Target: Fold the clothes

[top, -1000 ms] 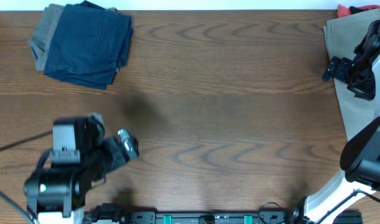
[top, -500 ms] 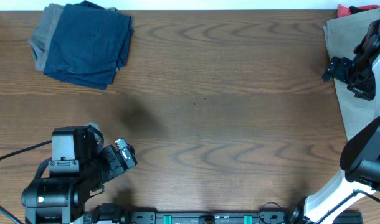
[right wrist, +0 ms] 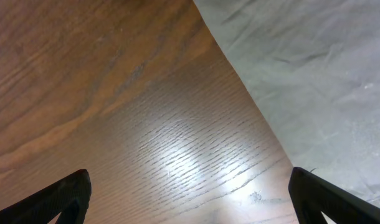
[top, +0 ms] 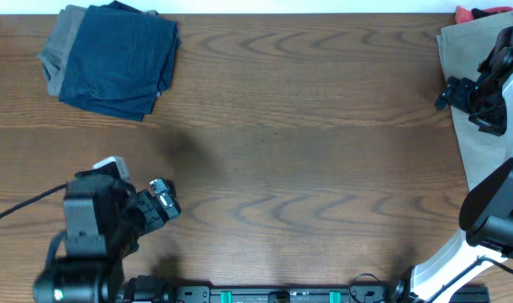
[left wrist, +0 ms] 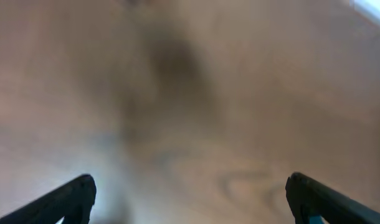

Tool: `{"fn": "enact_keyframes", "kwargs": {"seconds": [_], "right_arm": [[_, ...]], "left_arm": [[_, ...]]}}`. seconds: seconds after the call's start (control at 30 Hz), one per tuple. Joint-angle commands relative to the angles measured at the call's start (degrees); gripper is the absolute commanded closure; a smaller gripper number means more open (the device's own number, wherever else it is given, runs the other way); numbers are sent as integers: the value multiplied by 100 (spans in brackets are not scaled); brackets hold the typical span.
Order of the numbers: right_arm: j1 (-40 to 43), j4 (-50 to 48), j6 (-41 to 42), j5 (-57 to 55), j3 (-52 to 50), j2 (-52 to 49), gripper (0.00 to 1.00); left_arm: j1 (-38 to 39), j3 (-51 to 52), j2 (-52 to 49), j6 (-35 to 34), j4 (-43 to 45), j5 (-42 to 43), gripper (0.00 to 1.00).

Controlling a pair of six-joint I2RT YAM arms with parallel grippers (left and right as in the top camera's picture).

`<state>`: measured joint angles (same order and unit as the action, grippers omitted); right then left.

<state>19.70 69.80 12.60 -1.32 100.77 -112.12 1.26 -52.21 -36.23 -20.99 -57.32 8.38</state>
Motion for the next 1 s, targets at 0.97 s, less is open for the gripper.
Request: {"fn": "enact_keyframes", "kwargs": {"seconds": [0.97], "right_arm": [[15, 7, 63, -37, 63, 52, 1]], "left_arm": [[17, 5200, 3615, 1023, 5377, -350, 2]]}}
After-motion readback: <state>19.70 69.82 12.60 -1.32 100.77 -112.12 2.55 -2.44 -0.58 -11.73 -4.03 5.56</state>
